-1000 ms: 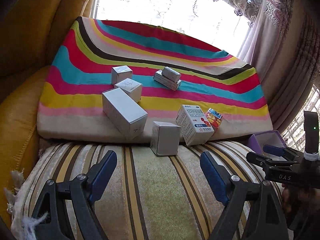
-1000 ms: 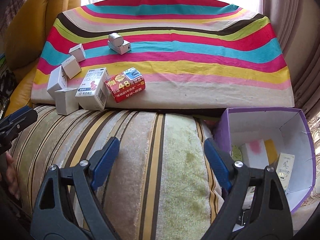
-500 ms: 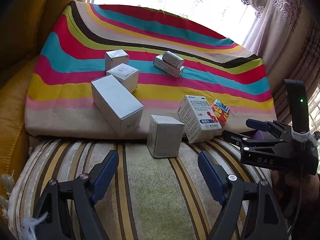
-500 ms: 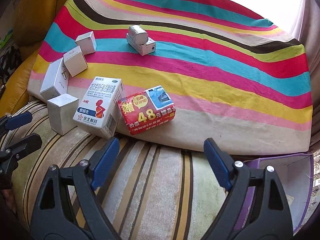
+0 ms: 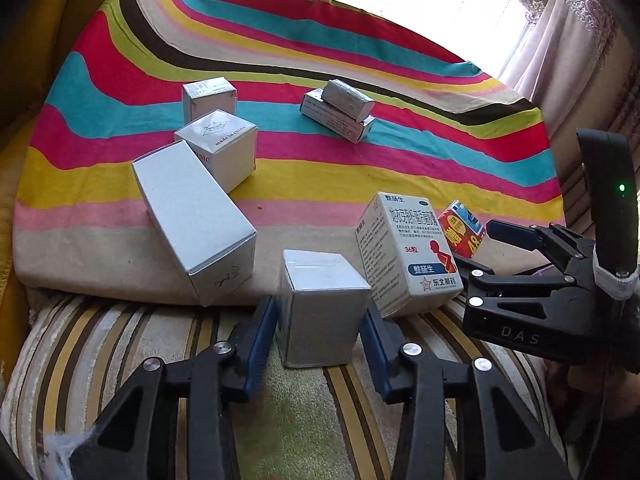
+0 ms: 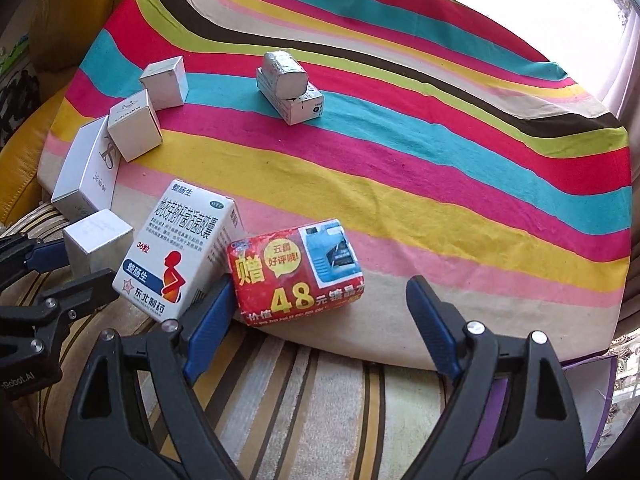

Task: Organize objects
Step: 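Grasp the small white cube box with the left tool while the right tool grasps the red gift box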

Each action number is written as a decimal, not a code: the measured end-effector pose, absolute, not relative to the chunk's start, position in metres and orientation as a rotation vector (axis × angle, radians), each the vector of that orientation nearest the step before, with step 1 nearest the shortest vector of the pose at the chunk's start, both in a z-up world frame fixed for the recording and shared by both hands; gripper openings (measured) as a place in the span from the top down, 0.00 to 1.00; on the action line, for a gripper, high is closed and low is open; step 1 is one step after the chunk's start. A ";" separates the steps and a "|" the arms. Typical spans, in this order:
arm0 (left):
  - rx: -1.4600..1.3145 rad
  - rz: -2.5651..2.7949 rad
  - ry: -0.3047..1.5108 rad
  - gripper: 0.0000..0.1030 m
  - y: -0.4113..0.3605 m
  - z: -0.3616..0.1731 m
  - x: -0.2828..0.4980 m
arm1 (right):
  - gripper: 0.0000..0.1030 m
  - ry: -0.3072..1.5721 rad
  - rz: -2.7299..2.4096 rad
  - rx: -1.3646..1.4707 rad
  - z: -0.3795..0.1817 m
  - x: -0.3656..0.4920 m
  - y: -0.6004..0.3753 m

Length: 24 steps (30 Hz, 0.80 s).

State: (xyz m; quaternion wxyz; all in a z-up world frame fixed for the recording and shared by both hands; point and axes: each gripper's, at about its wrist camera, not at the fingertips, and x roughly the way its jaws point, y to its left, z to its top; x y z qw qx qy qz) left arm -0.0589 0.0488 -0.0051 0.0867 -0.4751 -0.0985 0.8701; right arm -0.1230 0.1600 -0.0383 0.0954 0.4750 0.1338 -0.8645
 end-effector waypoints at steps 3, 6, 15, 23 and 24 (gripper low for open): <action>-1.384 2.608 -0.290 0.60 0.049 -0.004 -0.056 | 0.37 0.406 -2.545 1.425 -0.043 -0.126 0.157; -1.348 2.621 -0.300 0.62 0.048 -0.003 -0.052 | 0.39 0.408 -2.550 1.411 -0.043 -0.124 0.157; -1.245 2.649 -0.315 0.63 0.047 0.003 -0.039 | 0.39 0.366 -2.617 1.366 -0.044 -0.112 0.165; -1.181 2.674 -0.308 0.63 0.047 0.010 -0.034 | 0.39 0.358 -2.722 1.305 -0.036 -0.106 0.170; -1.174 2.678 -0.311 0.63 0.046 0.011 -0.034 | 0.39 0.355 -2.730 1.298 -0.035 -0.105 0.171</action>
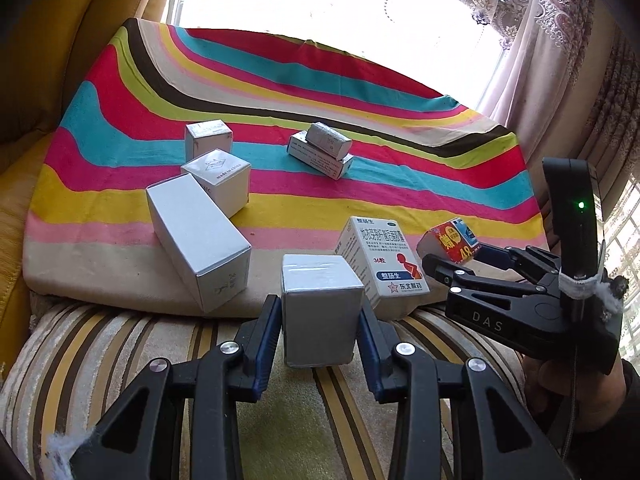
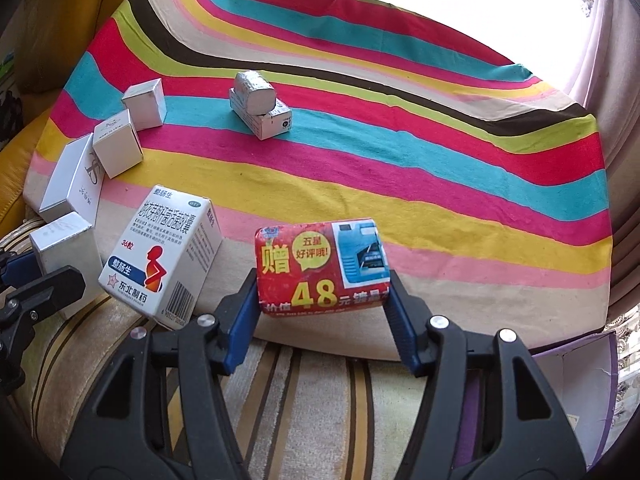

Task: Organize objects
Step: 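Grasp the small white cube box with the left tool while the right tool grasps the red gift box, then carry the white cube box and red gift box over the purple box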

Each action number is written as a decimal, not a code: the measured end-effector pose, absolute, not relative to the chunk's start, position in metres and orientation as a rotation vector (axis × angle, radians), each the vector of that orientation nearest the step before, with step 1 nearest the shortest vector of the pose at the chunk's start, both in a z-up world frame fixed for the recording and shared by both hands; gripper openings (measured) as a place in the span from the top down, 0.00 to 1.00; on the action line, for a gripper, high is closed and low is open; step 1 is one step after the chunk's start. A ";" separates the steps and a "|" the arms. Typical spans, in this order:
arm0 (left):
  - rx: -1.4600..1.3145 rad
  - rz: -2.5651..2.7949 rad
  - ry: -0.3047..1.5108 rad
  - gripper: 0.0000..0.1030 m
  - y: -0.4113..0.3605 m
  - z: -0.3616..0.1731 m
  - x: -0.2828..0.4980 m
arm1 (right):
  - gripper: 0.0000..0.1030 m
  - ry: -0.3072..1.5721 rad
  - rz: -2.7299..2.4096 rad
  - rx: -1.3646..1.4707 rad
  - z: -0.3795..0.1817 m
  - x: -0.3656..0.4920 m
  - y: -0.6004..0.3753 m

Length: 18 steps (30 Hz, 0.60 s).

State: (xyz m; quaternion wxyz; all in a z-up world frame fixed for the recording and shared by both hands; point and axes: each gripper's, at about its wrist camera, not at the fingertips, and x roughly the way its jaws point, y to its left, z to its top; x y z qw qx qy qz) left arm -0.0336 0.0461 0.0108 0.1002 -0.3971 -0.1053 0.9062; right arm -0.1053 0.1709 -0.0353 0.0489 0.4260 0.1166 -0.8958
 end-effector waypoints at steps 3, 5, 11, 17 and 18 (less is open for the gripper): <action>-1.153 2.689 -0.329 0.63 0.043 0.013 -0.031 | 0.39 0.339 -2.753 1.283 -0.032 -0.104 0.174; -1.150 2.697 -0.330 0.63 0.042 0.013 -0.030 | 0.39 0.329 -2.757 1.285 -0.032 -0.105 0.175; -1.103 2.728 -0.360 0.63 0.038 0.019 -0.021 | 0.39 0.295 -2.784 1.252 -0.027 -0.100 0.180; -1.018 2.771 -0.354 0.63 0.039 0.032 -0.007 | 0.39 0.181 -2.823 1.211 -0.011 -0.081 0.196; -0.999 2.771 -0.343 0.63 0.041 0.035 -0.004 | 0.39 0.165 -2.829 1.207 -0.008 -0.077 0.199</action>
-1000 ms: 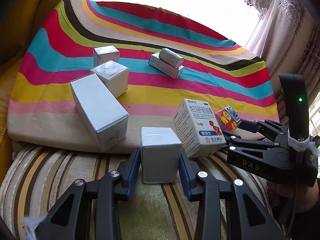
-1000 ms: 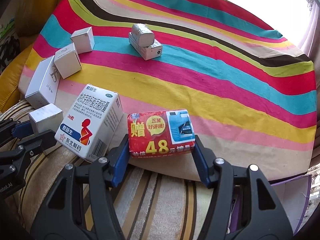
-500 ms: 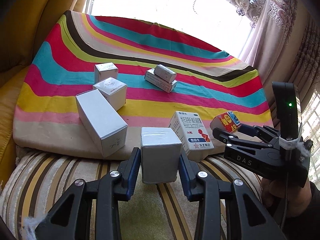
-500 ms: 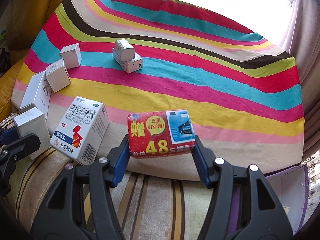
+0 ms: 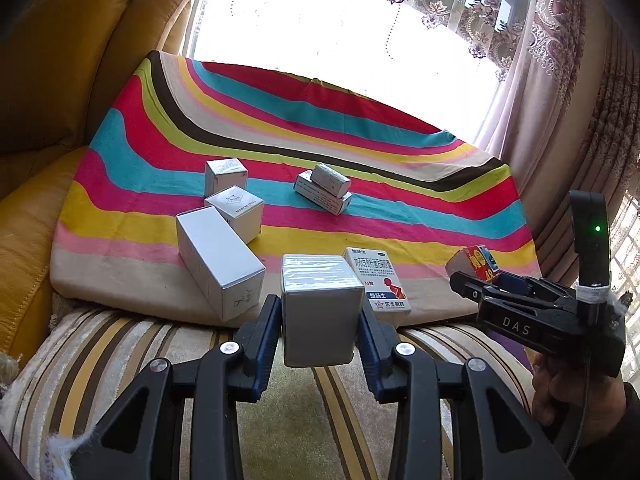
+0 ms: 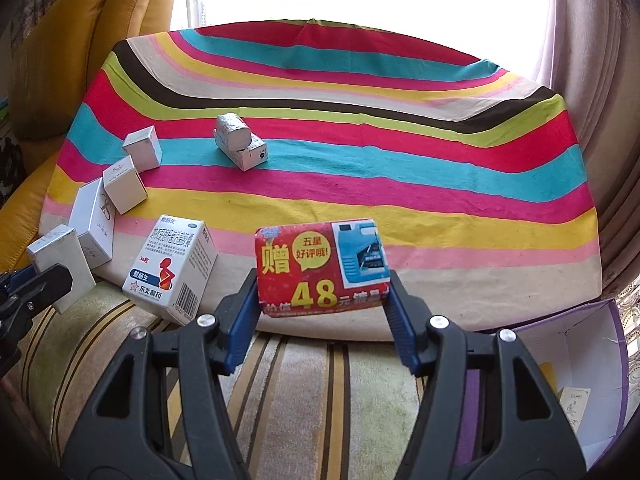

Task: Organize objects
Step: 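Carry the white cube box and red gift box over the purple box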

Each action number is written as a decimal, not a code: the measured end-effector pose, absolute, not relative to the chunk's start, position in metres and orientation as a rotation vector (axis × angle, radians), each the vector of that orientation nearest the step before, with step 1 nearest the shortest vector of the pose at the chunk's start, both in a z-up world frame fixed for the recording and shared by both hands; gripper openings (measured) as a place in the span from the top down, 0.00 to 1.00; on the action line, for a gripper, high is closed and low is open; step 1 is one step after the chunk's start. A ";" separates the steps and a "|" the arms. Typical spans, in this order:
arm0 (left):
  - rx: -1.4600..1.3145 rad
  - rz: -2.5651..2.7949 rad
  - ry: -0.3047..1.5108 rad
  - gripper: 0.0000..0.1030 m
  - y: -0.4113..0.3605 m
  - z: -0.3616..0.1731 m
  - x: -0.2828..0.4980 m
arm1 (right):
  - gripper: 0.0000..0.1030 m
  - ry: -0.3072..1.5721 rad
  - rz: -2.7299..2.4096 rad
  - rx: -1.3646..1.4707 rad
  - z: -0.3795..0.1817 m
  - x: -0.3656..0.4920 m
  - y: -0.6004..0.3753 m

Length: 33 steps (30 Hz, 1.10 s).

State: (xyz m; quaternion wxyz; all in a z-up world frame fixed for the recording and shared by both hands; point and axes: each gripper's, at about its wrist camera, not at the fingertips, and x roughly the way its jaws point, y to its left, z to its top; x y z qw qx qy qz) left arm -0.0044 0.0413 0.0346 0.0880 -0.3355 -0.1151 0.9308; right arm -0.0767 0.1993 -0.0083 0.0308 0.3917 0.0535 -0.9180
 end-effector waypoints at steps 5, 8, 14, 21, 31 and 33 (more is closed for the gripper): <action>-0.922 2.725 -0.260 0.63 0.065 0.047 0.005 | 0.39 0.073 -2.860 1.189 0.002 -0.054 0.219; -0.907 2.675 -0.219 0.63 0.082 0.050 0.007 | 0.39 0.030 -2.891 1.184 0.008 -0.041 0.235; -0.913 2.565 -0.122 0.63 0.122 0.050 0.006 | 0.39 -0.057 -2.967 1.246 0.009 -0.020 0.273; -0.951 2.459 -0.069 0.63 0.160 0.048 0.001 | 0.39 -0.122 -3.019 1.345 0.001 -0.003 0.312; -0.969 2.323 -0.002 0.63 0.215 0.048 -0.008 | 0.39 -0.166 -3.095 1.434 -0.002 0.019 0.367; -0.966 2.293 0.007 0.63 0.228 0.049 -0.010 | 0.39 -0.189 -3.113 1.459 -0.004 0.024 0.379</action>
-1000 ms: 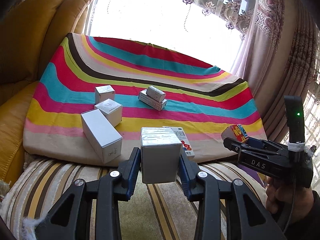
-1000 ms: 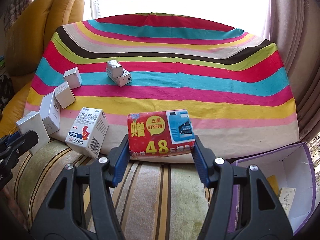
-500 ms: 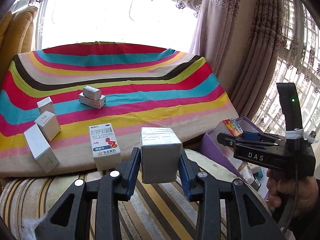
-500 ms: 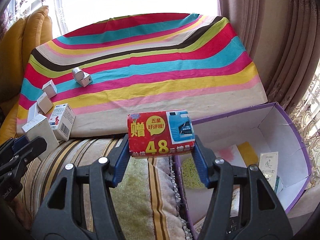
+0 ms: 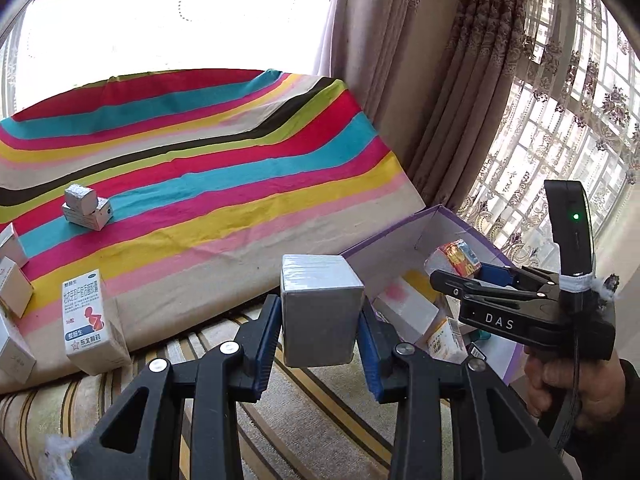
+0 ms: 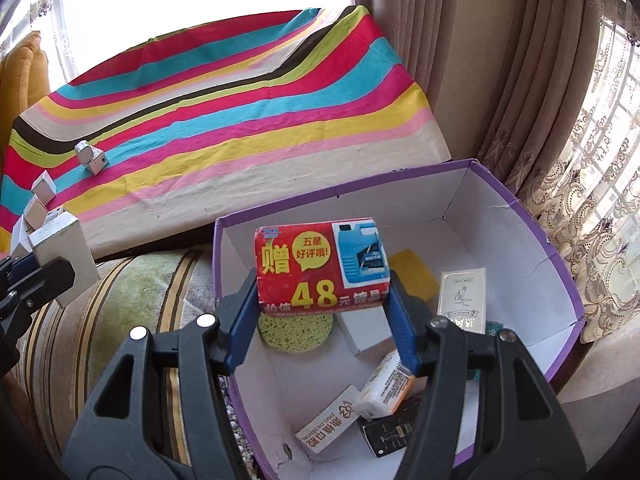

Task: Organize objects
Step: 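Carry the white cube box and red gift box over the purple box, then open both tools to drop the two boxes into the purple box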

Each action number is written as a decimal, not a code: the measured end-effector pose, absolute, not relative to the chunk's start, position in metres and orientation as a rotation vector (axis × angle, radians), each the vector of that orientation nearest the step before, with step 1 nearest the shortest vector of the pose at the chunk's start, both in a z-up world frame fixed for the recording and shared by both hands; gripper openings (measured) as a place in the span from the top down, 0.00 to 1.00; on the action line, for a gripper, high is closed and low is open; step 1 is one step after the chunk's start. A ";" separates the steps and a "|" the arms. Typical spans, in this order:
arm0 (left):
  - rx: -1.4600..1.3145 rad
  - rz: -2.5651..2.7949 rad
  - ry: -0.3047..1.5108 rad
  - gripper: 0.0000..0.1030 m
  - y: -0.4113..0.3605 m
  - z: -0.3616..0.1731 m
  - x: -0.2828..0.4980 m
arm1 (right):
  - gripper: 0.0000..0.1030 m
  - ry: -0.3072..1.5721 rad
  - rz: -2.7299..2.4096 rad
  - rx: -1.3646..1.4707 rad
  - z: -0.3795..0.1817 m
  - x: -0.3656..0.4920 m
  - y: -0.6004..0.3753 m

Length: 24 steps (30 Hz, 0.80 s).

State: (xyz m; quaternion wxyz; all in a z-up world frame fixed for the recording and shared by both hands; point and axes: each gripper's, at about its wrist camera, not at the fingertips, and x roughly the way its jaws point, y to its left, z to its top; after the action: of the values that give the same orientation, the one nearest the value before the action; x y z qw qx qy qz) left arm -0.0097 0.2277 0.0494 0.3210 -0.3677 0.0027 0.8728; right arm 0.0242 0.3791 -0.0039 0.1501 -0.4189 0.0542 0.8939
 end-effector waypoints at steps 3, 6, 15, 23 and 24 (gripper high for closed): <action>-0.964 2.250 0.036 0.63 0.246 0.050 -0.012 | 0.39 0.186 2.525 -1.208 -0.009 0.033 0.397; -0.959 2.202 0.062 0.63 0.262 0.050 -0.011 | 0.39 0.207 2.487 -1.209 -0.012 0.041 0.413; -0.952 2.057 0.116 0.63 0.298 0.048 -0.009 | 0.39 0.243 2.410 -1.181 -0.012 0.057 0.440; -0.942 2.030 0.127 0.36 0.309 0.048 -0.009 | 0.26 0.243 2.366 -1.161 -0.009 0.062 0.451; -0.944 2.036 0.118 0.36 0.307 0.048 -0.010 | 0.23 0.237 2.367 -1.152 -0.007 0.063 0.450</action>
State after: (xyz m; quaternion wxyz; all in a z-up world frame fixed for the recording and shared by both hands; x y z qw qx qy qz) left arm -0.0098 0.3073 0.0483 0.4321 -0.3789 0.0475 0.8170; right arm 0.0632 0.4499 -0.0070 0.2468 -0.4224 0.0869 0.8678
